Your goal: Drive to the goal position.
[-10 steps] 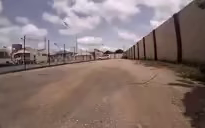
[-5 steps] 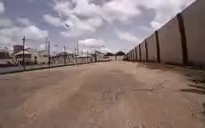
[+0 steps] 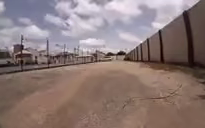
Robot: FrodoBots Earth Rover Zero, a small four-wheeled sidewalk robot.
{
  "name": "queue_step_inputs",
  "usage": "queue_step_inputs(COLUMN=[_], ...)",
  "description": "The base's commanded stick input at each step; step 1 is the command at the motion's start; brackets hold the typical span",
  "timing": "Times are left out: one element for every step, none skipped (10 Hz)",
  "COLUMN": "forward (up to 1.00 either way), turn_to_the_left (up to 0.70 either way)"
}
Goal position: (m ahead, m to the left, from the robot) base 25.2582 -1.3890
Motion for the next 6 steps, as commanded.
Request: queue_step_inputs(forward=[0.85, 0.85, 0.85, 0.85, 0.85, 0.85], turn_to_the_left=[0.0, 0.0, 0.0, 0.0, 0.0, 0.0])
